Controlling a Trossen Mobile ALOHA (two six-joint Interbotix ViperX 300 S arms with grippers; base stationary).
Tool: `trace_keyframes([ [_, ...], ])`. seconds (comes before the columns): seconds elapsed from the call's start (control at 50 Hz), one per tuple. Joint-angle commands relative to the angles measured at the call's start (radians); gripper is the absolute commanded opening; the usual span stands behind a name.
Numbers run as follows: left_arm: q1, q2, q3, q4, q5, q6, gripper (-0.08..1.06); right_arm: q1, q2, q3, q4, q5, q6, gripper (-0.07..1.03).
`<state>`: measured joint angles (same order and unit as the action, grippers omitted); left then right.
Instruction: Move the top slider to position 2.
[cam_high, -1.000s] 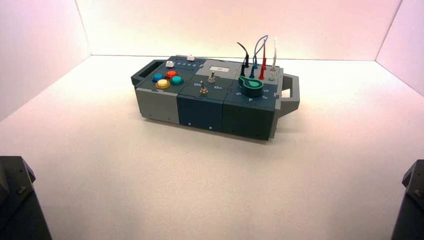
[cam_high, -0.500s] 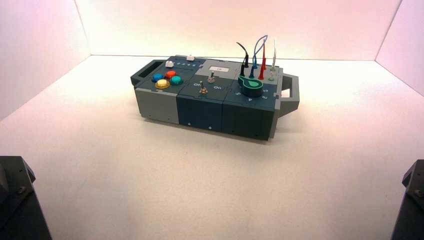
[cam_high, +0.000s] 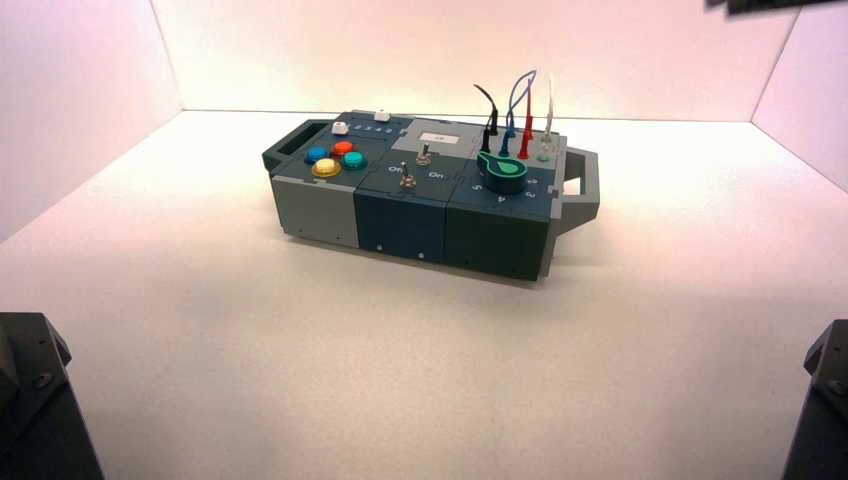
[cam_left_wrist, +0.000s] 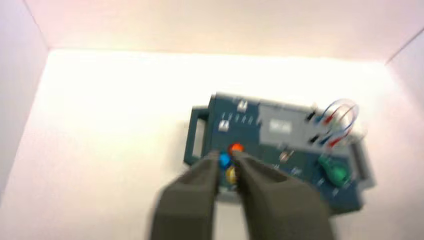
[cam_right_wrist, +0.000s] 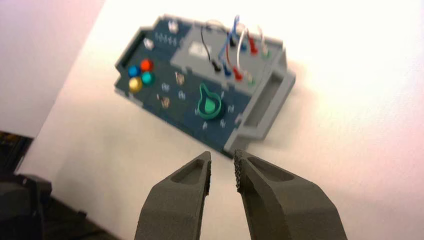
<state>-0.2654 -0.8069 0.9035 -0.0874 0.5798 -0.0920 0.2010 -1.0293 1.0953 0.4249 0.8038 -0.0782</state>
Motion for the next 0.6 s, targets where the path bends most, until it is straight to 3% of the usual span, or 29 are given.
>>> trace_keyframes([
  [0.02, 0.000, 0.201, -0.114, 0.003, 0.058, 0.057, 0.41, 0.005, 0.063, -0.046, 0.021, -0.003, 0.002, 0.28],
  [0.28, 0.000, 0.571, -0.275, 0.002, 0.166, 0.183, 0.41, 0.005, 0.196, -0.103, 0.028, -0.002, 0.003, 0.35],
  [0.44, 0.002, 0.692, -0.350, 0.009, 0.187, 0.233, 0.40, 0.005, 0.291, -0.129, 0.035, -0.002, 0.003, 0.35],
  [0.6, 0.018, 0.756, -0.403, 0.014, 0.186, 0.259, 0.40, 0.005, 0.385, -0.137, 0.041, -0.012, 0.003, 0.35],
])
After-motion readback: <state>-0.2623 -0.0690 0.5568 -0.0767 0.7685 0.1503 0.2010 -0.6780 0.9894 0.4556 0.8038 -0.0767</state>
